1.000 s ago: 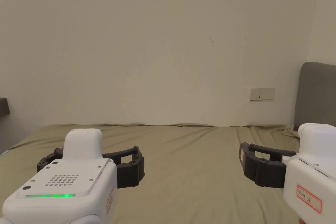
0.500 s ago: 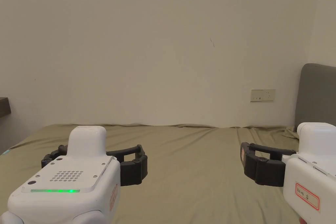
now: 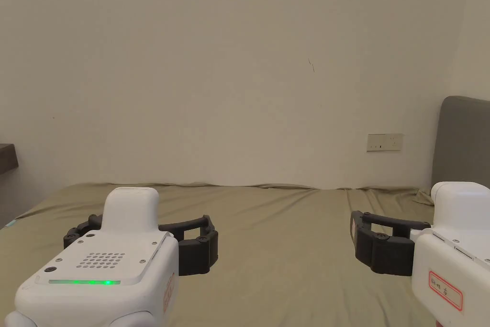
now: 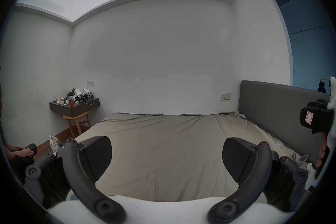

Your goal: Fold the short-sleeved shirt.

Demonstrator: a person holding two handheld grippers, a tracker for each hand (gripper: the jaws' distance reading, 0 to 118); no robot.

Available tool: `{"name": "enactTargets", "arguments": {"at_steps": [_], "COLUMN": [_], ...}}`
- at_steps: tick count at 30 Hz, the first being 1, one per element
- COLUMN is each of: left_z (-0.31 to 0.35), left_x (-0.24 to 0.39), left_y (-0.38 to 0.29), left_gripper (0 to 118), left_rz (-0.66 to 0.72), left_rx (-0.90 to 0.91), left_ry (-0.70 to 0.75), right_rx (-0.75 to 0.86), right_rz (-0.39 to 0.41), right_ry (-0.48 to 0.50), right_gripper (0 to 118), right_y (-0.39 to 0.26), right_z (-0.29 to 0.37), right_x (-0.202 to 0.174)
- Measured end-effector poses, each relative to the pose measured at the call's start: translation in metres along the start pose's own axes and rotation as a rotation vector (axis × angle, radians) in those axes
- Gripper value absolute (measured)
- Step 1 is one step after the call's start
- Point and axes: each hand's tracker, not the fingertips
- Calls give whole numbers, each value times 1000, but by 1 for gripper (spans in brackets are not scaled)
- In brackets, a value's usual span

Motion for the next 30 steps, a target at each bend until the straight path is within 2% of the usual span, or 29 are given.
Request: {"name": "enactTargets", "arguments": {"at_steps": [19,22,28,30], "left_z": [1,0,-1,-1], "left_x": [-3,-3,-5,-5], "left_y": [4,4,4,4], "left_gripper": [118,118,118,118], "left_rz": [12,-1,4,3], "left_rx": [3,-2,-5,-5], "left_ry": [-15,-12,-10,-11], "right_rx": [7,50,33,33], "right_rz": [20,42,-9,5], "right_ry": [-21,-120,-90,-115], "right_gripper": [118,118,118,118], "right_y": [-1,0,3,3], "right_z": [-1,-1,-1,-2], "right_x": [-1,-3,4,3]}}
